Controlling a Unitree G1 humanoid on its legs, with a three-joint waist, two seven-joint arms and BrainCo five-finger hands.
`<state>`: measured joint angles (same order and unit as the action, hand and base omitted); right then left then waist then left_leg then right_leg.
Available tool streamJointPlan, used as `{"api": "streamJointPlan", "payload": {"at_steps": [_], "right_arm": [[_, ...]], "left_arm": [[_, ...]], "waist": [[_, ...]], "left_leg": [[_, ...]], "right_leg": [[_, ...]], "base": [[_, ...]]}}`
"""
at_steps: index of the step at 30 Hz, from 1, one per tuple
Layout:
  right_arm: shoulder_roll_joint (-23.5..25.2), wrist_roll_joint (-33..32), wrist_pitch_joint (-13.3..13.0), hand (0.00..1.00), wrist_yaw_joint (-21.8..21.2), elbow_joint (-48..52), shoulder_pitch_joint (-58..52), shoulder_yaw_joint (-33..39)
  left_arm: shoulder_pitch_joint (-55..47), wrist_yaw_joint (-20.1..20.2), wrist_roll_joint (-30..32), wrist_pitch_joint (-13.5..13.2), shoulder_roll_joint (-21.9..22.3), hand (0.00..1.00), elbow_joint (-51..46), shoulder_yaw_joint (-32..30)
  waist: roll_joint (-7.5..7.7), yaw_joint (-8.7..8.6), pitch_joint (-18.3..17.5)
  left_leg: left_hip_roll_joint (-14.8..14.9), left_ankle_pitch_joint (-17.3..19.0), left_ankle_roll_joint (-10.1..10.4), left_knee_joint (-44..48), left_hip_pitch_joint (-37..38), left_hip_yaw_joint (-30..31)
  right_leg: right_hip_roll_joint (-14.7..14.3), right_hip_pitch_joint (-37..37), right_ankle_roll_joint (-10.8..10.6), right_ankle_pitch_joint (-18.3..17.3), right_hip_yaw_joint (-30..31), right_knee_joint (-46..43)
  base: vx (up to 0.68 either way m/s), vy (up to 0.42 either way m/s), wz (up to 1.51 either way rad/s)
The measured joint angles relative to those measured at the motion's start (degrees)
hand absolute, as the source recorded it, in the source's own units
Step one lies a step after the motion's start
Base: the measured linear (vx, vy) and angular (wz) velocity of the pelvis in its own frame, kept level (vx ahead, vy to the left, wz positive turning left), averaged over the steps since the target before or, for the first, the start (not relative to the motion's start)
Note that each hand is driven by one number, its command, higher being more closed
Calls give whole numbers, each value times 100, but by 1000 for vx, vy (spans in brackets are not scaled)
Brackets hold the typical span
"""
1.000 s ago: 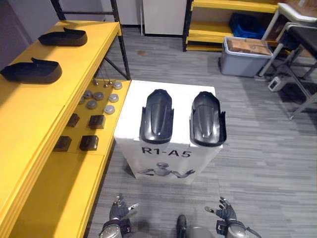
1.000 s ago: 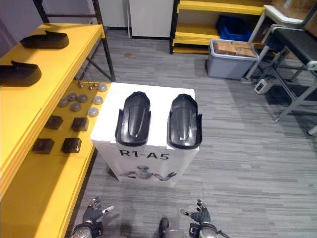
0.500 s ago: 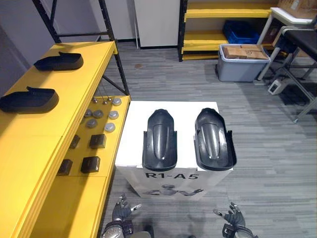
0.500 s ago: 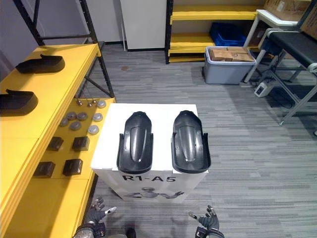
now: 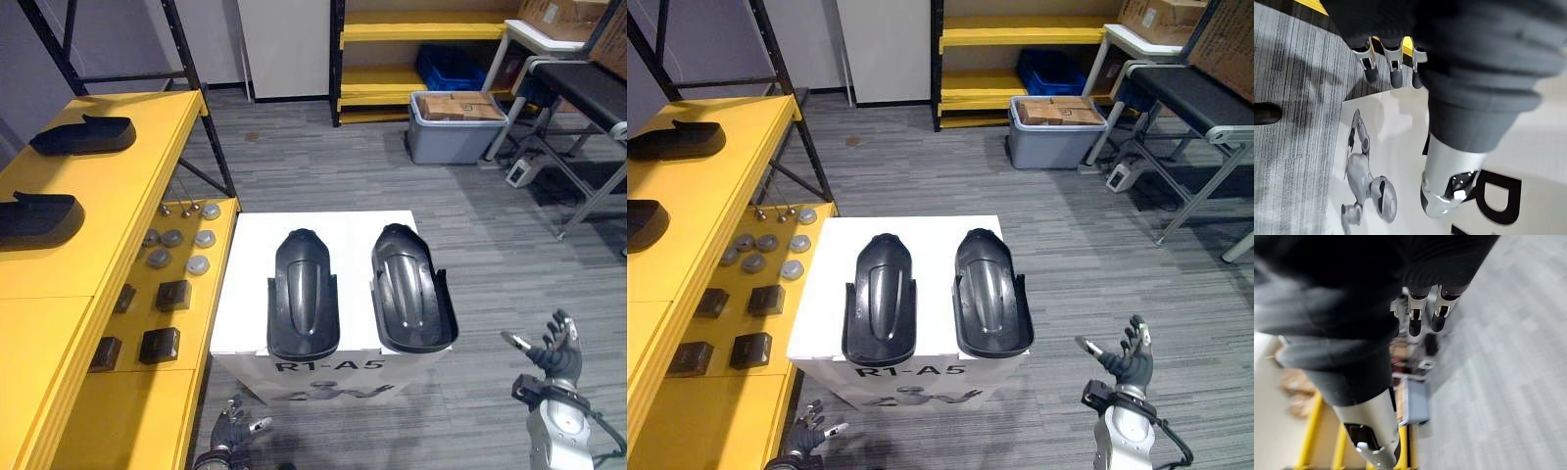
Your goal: Walk over and take plastic housings, then place them on the shelf
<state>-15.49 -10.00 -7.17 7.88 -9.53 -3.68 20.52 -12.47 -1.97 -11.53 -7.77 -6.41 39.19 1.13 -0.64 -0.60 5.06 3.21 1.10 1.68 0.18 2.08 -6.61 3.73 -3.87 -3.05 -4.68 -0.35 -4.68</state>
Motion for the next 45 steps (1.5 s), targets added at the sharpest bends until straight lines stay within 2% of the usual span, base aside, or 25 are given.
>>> {"api": "streamJointPlan", "payload": {"at_steps": [9, 14, 22, 27, 30, 31, 37, 45], "right_arm": [[-109, 811, -49, 0, -104, 121, 341, -812], [-104, 1316, 42, 0, -121, -303, 434, -1186], [50, 2106, 493, 0, -81, -1108, 748, -1270], [360, 2383, 771, 0, 248, -1594, 1099, -1142], [561, 2372, 834, 0, 466, -1698, 1149, -913], [602, 2327, 837, 100, 527, -1805, 1233, -854], [634, 1231, 771, 100, 536, -2332, 1568, -711], [410, 288, 699, 100, 422, -2726, 1696, -783]], "left_arm": [[-170, 41, 61, -2, -2, 0, 3, 206], [-197, 122, 113, -1, 5, 0, 15, 274], [-183, 116, 159, 22, 10, 0, 24, 318], [-190, 109, 157, 78, 27, 0, 23, 323], [-181, 100, 156, 87, 40, 0, 23, 329], [-181, 96, 154, 92, 40, 0, 23, 330], [-125, 94, 150, 155, 35, 0, 25, 428], [-82, 92, 133, 181, 27, 0, 31, 489]], "waist": [[-2, 7, -10], [-2, 33, -14], [-7, 13, -14], [-13, 32, -12], [-13, 95, -12], [-11, 89, -11], [-7, 86, -7], [-2, 87, -1]], "left_leg": [[-31, -314, -1, -348, 64, 131], [-58, -475, -14, -514, 99, 216], [-107, -607, -31, -539, -54, 408], [-103, -622, -24, -541, -56, 474], [-104, -622, -24, -542, -62, 475], [-105, -622, -24, -542, -61, 476], [-104, -611, -9, -545, -32, 501], [-24, -567, 55, -545, 21, 372]], "right_leg": [[4, 34, 8, 18, -126, -12], [20, 82, 6, 22, -195, -37], [53, 57, 5, 21, -361, 132], [46, 3, 6, 22, -408, 208], [45, -9, 9, 24, -416, 230], [46, -18, 10, 25, -425, 230], [41, -117, 23, 35, -490, 320], [-27, -151, 65, 64, -456, 358]], "base": [[-51, -2, 9], [-78, 7, 7], [-50, 4, 12], [-17, -2, 7], [0, 0, 0], [0, 0, 0], [3, -2, 2], [11, -8, -5]]}}
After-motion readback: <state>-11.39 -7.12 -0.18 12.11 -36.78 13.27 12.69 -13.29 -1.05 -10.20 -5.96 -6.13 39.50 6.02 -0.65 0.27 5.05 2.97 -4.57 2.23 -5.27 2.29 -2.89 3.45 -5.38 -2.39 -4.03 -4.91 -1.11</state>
